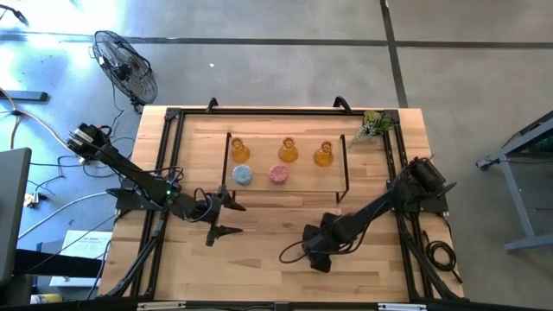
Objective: Pick & Place candle stick holders
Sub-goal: Put the red scented candle on the shelf aligned with the other scented candle
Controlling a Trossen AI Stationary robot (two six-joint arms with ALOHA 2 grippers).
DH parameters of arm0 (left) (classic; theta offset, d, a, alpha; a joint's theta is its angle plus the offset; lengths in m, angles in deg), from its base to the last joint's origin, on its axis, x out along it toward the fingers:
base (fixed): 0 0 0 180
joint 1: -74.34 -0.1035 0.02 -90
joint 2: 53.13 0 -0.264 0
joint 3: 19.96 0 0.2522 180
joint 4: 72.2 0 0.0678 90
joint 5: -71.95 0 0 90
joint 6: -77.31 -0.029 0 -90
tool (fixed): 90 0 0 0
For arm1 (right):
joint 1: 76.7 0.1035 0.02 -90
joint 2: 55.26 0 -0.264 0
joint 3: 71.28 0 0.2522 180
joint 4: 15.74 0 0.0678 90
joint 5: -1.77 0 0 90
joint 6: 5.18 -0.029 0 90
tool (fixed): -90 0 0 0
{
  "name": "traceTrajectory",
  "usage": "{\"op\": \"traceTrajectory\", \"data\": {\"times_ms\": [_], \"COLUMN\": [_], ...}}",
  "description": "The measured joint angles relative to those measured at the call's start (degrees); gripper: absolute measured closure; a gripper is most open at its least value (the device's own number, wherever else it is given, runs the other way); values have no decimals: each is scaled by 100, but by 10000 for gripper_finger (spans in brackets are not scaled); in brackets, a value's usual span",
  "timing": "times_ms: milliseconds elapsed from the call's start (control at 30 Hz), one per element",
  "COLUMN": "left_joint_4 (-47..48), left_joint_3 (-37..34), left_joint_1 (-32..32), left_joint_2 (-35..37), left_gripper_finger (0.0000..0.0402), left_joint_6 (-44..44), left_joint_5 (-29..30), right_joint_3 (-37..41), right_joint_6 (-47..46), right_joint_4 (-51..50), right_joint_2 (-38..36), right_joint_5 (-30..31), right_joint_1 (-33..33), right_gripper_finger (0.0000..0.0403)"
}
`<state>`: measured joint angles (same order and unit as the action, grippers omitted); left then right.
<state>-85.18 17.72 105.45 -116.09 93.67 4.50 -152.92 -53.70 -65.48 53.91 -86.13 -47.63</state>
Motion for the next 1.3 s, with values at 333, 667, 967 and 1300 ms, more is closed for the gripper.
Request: {"op": "traceTrajectory", "data": {"times_ms": [333,667,967,1300], "left_joint_4": [4,9,11,11], "left_joint_3": [0,0,0,0], "left_joint_1": [2,0,1,0], "left_joint_2": [0,0,0,0], "left_gripper_finger": [85,85,85,85], "left_joint_6": [0,2,1,2], "left_joint_5": [0,0,1,0], "right_joint_3": [0,0,0,15], "right_joint_6": [29,-20,-7,-11], "right_joint_4": [-21,-49,-56,-94], "right_joint_2": [-7,-11,-13,-170], "right_joint_5": [-110,-213,-262,-462], "right_joint_1": [-70,-125,-138,-129], "right_gripper_finger": [64,92,102,103]}}
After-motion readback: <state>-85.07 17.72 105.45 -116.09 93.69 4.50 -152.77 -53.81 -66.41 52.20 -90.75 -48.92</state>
